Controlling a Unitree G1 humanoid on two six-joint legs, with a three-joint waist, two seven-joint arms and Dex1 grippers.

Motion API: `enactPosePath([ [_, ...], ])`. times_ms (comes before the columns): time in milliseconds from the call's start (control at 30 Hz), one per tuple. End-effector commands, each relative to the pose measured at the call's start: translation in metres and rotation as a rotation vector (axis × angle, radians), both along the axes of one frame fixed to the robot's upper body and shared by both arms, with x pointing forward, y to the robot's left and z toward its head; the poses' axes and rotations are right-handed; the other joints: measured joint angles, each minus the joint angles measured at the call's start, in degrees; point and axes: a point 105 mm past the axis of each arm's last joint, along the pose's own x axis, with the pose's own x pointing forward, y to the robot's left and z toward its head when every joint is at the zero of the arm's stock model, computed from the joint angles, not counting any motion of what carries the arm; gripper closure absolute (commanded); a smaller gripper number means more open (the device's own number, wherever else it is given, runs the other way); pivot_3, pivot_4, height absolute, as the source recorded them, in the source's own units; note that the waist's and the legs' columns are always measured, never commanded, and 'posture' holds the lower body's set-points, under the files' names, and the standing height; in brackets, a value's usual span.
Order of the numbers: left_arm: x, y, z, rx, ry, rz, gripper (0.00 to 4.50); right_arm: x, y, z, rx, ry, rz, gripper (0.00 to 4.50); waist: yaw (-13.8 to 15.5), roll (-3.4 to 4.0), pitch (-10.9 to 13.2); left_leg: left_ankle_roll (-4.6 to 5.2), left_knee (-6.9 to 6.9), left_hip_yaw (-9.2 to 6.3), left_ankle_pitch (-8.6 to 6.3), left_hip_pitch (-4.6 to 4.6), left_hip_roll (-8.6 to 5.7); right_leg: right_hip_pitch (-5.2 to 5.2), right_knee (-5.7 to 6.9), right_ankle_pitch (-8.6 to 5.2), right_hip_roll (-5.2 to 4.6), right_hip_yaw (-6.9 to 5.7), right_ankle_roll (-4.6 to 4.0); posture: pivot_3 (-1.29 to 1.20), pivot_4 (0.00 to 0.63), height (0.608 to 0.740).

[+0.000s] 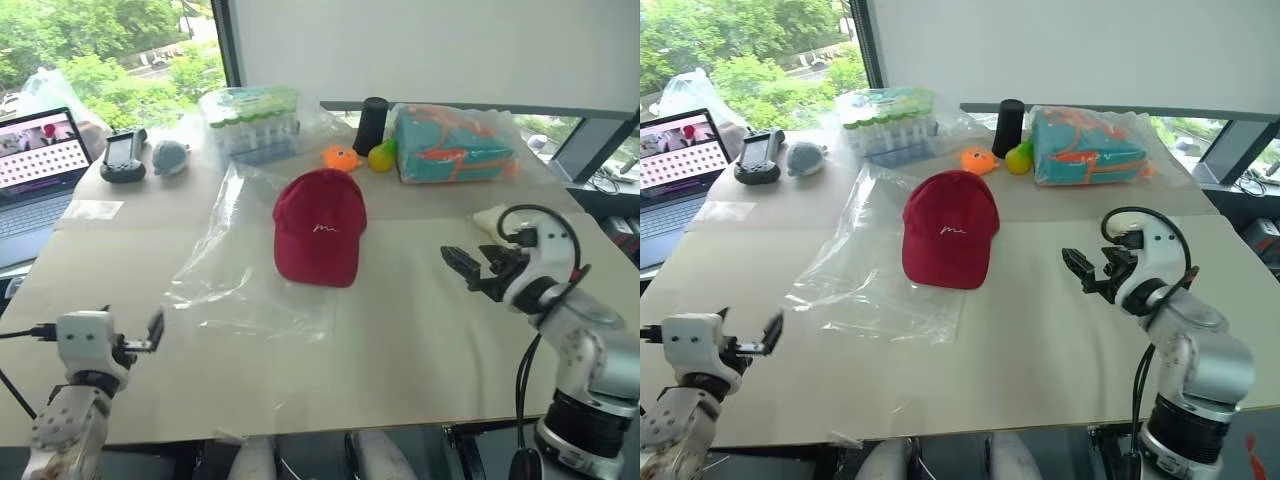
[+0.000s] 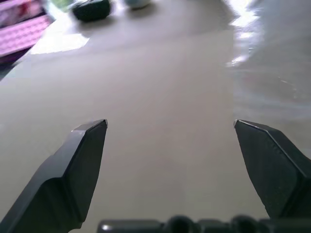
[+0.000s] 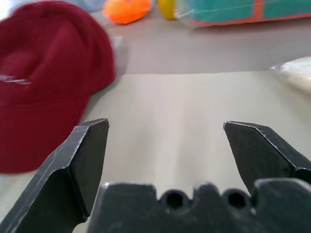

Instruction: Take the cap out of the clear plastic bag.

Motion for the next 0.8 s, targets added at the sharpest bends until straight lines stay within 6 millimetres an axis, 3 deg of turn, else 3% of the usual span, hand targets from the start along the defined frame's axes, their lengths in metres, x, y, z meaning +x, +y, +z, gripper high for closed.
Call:
enactPosePath([
  [33,0.012,0.016,-0.010,-0.082,-0.018,0.153,0.01,0.010,-0.010,-0.010,-0.216,-0.061,-0.166,0.00,0.45,-0.09,-0.07,-0.01,0.00,0.00,0.01,0.08,-0.02,0.08,-0.01,0.00,-0.02,0.00,0.00,0.00,0.150,0.740],
  [200,0.018,0.017,-0.020,-0.036,-0.008,0.157,0.01,0.011,-0.008,-0.029,-0.238,-0.072,-0.203,0.00,0.49,-0.10,-0.08,-0.05,0.00,0.03,0.00,-0.19,-0.04,-0.16,-0.05,0.13,0.01,0.15,-0.36,0.00,0.150,0.740],
  [367,0.018,0.031,-0.028,-0.056,-0.005,0.216,0.01,0.010,-0.015,-0.041,-0.257,-0.088,-0.254,0.00,0.73,-0.09,-0.09,-0.07,-0.08,0.02,-0.02,-0.20,-0.04,-0.16,-0.07,0.15,0.00,0.13,-0.38,0.00,0.150,0.740],
  [533,0.017,0.039,-0.023,-0.067,-0.059,0.245,0.01,0.009,-0.013,-0.055,-0.265,-0.093,-0.265,0.00,0.50,-0.05,-0.11,-0.06,-0.07,0.04,0.00,0.08,0.00,-0.01,-0.04,-0.02,0.03,0.13,-0.09,0.00,0.150,0.740],
  [800,0.018,0.024,-0.022,-0.070,-0.100,0.197,0.01,0.013,-0.016,-0.059,-0.253,-0.080,-0.266,0.00,0.66,-0.05,-0.12,-0.06,-0.07,0.09,0.00,0.07,0.00,-0.03,-0.03,0.00,0.02,0.16,-0.12,0.00,0.150,0.740],
])
